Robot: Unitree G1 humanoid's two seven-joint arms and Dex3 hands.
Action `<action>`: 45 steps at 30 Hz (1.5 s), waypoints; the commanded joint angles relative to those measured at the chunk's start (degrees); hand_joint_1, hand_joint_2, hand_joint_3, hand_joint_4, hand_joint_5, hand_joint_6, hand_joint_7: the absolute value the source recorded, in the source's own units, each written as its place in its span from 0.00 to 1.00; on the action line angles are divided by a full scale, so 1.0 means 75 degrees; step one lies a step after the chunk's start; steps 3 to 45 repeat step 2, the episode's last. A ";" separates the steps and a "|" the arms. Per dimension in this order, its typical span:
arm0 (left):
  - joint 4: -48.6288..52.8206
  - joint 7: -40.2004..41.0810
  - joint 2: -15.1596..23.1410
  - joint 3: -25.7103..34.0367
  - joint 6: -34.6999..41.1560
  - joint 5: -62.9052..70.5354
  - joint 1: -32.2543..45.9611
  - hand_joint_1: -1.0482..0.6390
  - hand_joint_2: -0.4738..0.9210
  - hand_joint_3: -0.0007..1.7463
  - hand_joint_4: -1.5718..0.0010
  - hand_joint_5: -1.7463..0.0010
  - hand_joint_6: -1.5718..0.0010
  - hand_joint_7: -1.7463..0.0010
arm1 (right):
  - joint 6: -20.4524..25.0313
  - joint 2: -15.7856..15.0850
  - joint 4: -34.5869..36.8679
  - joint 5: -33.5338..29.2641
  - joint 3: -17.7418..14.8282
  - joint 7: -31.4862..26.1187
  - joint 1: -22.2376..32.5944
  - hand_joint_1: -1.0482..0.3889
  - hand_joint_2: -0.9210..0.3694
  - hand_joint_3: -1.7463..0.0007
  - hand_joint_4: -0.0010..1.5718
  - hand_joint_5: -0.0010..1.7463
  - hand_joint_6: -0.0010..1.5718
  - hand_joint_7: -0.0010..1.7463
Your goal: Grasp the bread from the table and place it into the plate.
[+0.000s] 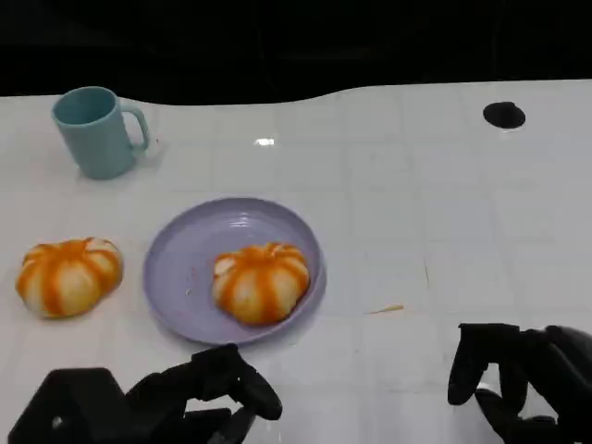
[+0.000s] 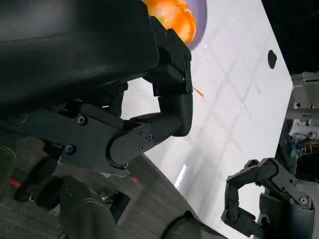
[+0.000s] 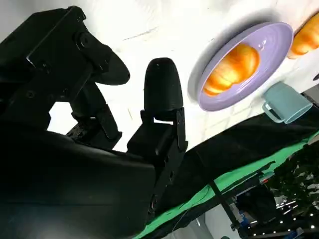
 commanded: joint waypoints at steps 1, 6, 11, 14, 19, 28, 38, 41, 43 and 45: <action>0.0027 -0.0041 0.0102 0.0020 -0.0092 0.0059 0.0011 0.40 1.00 0.34 0.57 0.00 0.69 0.10 | 0.0033 -0.0036 -0.0020 0.0055 -0.0004 -0.0014 0.0005 0.79 0.47 0.25 0.54 1.00 0.52 0.77; 0.0003 -0.0040 0.0112 0.0029 -0.0073 0.0056 0.0020 0.40 1.00 0.34 0.57 0.00 0.69 0.10 | 0.0024 -0.0042 -0.0028 0.0034 -0.0004 -0.0031 0.0002 0.79 0.47 0.26 0.54 1.00 0.52 0.76; 0.0003 -0.0040 0.0112 0.0029 -0.0073 0.0056 0.0020 0.40 1.00 0.34 0.57 0.00 0.69 0.10 | 0.0024 -0.0042 -0.0028 0.0034 -0.0004 -0.0031 0.0002 0.79 0.47 0.26 0.54 1.00 0.52 0.76; 0.0003 -0.0040 0.0112 0.0029 -0.0073 0.0056 0.0020 0.40 1.00 0.34 0.57 0.00 0.69 0.10 | 0.0024 -0.0042 -0.0028 0.0034 -0.0004 -0.0031 0.0002 0.79 0.47 0.26 0.54 1.00 0.52 0.76; 0.0003 -0.0040 0.0112 0.0029 -0.0073 0.0056 0.0020 0.40 1.00 0.34 0.57 0.00 0.69 0.10 | 0.0024 -0.0042 -0.0028 0.0034 -0.0004 -0.0031 0.0002 0.79 0.47 0.26 0.54 1.00 0.52 0.76; 0.0003 -0.0040 0.0112 0.0029 -0.0073 0.0056 0.0020 0.40 1.00 0.34 0.57 0.00 0.69 0.10 | 0.0024 -0.0042 -0.0028 0.0034 -0.0004 -0.0031 0.0002 0.79 0.47 0.26 0.54 1.00 0.52 0.76; 0.0003 -0.0040 0.0112 0.0029 -0.0073 0.0056 0.0020 0.40 1.00 0.34 0.57 0.00 0.69 0.10 | 0.0024 -0.0042 -0.0028 0.0034 -0.0004 -0.0031 0.0002 0.79 0.47 0.26 0.54 1.00 0.52 0.76; 0.0003 -0.0040 0.0112 0.0029 -0.0073 0.0056 0.0020 0.40 1.00 0.34 0.57 0.00 0.69 0.10 | 0.0024 -0.0042 -0.0028 0.0034 -0.0004 -0.0031 0.0002 0.79 0.47 0.26 0.54 1.00 0.52 0.76; 0.0003 -0.0040 0.0112 0.0029 -0.0073 0.0056 0.0020 0.40 1.00 0.34 0.57 0.00 0.69 0.10 | 0.0024 -0.0042 -0.0028 0.0034 -0.0004 -0.0031 0.0002 0.79 0.47 0.26 0.54 1.00 0.52 0.76; 0.0003 -0.0040 0.0112 0.0029 -0.0073 0.0056 0.0020 0.40 1.00 0.34 0.57 0.00 0.69 0.10 | 0.0024 -0.0042 -0.0028 0.0034 -0.0004 -0.0031 0.0002 0.79 0.47 0.26 0.54 1.00 0.52 0.76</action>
